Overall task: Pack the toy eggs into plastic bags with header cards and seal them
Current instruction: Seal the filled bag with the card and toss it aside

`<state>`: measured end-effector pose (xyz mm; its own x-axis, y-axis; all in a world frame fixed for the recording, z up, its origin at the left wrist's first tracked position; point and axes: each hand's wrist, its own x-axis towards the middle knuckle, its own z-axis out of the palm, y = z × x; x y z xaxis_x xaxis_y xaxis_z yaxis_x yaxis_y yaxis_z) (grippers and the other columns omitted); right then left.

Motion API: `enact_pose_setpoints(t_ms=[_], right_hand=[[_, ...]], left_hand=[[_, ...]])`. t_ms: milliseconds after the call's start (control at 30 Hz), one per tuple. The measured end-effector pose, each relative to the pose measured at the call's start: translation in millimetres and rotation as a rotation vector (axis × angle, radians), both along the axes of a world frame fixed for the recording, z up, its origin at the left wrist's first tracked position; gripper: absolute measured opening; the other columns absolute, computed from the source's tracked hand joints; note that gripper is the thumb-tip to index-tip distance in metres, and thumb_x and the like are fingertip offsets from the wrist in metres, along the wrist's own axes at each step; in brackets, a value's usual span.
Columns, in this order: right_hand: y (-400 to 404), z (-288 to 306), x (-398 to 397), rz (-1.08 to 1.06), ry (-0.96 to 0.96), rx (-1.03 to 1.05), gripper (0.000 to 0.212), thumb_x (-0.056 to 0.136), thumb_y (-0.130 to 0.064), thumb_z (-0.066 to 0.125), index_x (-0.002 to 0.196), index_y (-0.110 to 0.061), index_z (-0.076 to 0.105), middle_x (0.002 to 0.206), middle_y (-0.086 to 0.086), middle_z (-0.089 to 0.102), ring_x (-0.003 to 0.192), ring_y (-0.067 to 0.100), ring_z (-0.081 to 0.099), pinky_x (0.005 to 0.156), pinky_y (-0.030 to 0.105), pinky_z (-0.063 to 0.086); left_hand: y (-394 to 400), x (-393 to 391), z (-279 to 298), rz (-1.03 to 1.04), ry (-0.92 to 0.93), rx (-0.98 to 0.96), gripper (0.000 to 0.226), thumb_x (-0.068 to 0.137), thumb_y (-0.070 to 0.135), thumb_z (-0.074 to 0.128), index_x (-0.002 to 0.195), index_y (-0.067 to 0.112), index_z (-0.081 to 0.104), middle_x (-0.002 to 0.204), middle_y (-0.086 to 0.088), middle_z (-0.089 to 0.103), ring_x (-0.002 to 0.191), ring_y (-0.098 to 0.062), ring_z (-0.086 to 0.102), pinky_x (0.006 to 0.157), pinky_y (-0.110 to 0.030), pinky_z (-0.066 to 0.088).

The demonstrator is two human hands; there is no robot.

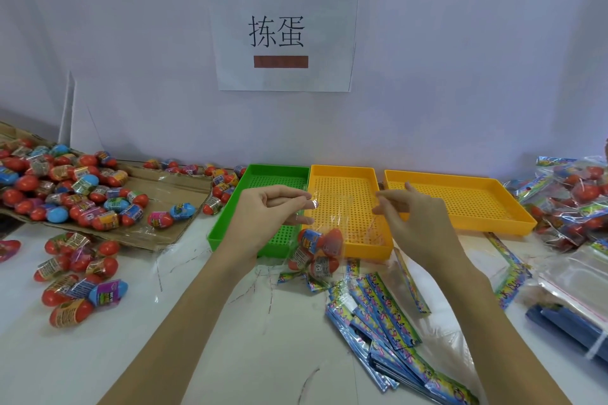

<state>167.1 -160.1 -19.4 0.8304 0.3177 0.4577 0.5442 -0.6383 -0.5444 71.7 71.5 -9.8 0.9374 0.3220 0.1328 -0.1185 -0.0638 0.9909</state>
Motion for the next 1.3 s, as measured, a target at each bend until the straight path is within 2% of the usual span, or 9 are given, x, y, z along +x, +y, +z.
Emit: enact_pose_setpoints(t_ms=[200, 300, 467, 600, 700, 833, 967, 1100, 1300], right_hand=[[-14, 5, 3, -0.047, 0.035, 0.122, 0.017, 0.104, -0.020, 0.059, 0.119, -0.022, 0.067, 0.094, -0.001, 0.075, 0.045, 0.007, 0.067, 0.051, 0.027, 0.059], [-22, 6, 9, -0.075, 0.013, 0.019, 0.016, 0.098, -0.010, 0.068, 0.108, -0.019, 0.075, 0.092, -0.003, 0.077, 0.071, 0.008, 0.071, 0.066, 0.017, 0.051], [-22, 6, 8, -0.098, -0.031, -0.039, 0.014, 0.093, -0.011, 0.074, 0.104, -0.018, 0.081, 0.100, -0.004, 0.078, 0.106, 0.020, 0.067, 0.109, 0.039, 0.039], [-23, 8, 10, -0.125, -0.048, 0.053, 0.022, 0.097, -0.013, 0.070, 0.118, -0.010, 0.077, 0.124, 0.010, 0.074, 0.116, 0.025, 0.070, 0.099, 0.029, 0.048], [-16, 9, 7, -0.054, -0.091, -0.028, 0.018, 0.096, -0.012, 0.072, 0.111, -0.012, 0.080, 0.155, 0.010, 0.047, 0.147, 0.026, 0.042, 0.120, 0.043, 0.037], [0, 11, -10, 0.098, -0.075, 0.234, 0.017, 0.097, -0.020, 0.070, 0.112, -0.018, 0.078, 0.115, -0.002, 0.077, 0.112, 0.010, 0.070, 0.098, 0.012, 0.049], [20, 10, -23, 0.304, 0.368, 0.318, 0.042, 0.084, -0.053, 0.071, 0.112, -0.022, 0.077, 0.095, -0.010, 0.079, 0.087, 0.004, 0.074, 0.079, 0.024, 0.061], [23, 1, -20, 0.322, 0.420, 0.449, 0.011, 0.094, -0.023, 0.074, 0.095, -0.014, 0.080, 0.086, 0.000, 0.080, 0.085, 0.014, 0.076, 0.071, 0.025, 0.061], [19, -1, -16, 0.329, 0.463, 0.488, 0.015, 0.096, -0.022, 0.071, 0.091, -0.013, 0.082, 0.089, 0.000, 0.080, 0.087, 0.011, 0.076, 0.072, 0.023, 0.061]], left_hand=[[0, -1, 1, 0.003, 0.004, 0.011, 0.011, 0.093, 0.008, 0.074, 0.103, 0.008, 0.079, 0.092, -0.009, 0.081, 0.080, -0.029, 0.080, 0.076, -0.024, 0.062], [-1, -1, 2, 0.006, 0.004, 0.018, 0.011, 0.094, 0.007, 0.073, 0.103, 0.007, 0.079, 0.091, -0.009, 0.081, 0.080, -0.029, 0.079, 0.076, -0.024, 0.062], [-2, -1, 2, 0.008, 0.013, 0.020, 0.012, 0.094, 0.007, 0.073, 0.104, 0.006, 0.079, 0.093, -0.009, 0.081, 0.081, -0.030, 0.079, 0.080, -0.027, 0.063], [-2, -1, 2, 0.006, 0.009, 0.025, 0.012, 0.093, 0.008, 0.073, 0.104, 0.006, 0.078, 0.093, -0.009, 0.081, 0.081, -0.030, 0.079, 0.080, -0.029, 0.064], [-3, -1, 2, 0.007, 0.000, 0.011, 0.012, 0.093, 0.008, 0.074, 0.104, 0.006, 0.079, 0.094, -0.010, 0.081, 0.081, -0.031, 0.079, 0.080, -0.031, 0.064], [-4, -2, 4, -0.003, -0.040, -0.017, 0.012, 0.094, 0.007, 0.073, 0.105, 0.005, 0.078, 0.096, -0.010, 0.081, 0.083, -0.031, 0.079, 0.076, -0.028, 0.064], [-9, -1, 3, 0.027, -0.085, -0.037, 0.013, 0.096, 0.008, 0.072, 0.107, 0.006, 0.078, 0.097, -0.008, 0.081, 0.085, -0.029, 0.079, 0.076, -0.028, 0.064], [-8, -1, 2, 0.015, -0.063, -0.040, 0.017, 0.100, 0.014, 0.066, 0.112, 0.006, 0.076, 0.103, -0.007, 0.081, 0.090, -0.028, 0.079, 0.081, -0.034, 0.065], [-4, 0, 0, -0.150, 0.010, -0.006, 0.035, 0.087, 0.012, 0.080, 0.120, 0.010, 0.072, 0.106, -0.007, 0.080, 0.099, -0.023, 0.078, 0.086, -0.027, 0.061]])
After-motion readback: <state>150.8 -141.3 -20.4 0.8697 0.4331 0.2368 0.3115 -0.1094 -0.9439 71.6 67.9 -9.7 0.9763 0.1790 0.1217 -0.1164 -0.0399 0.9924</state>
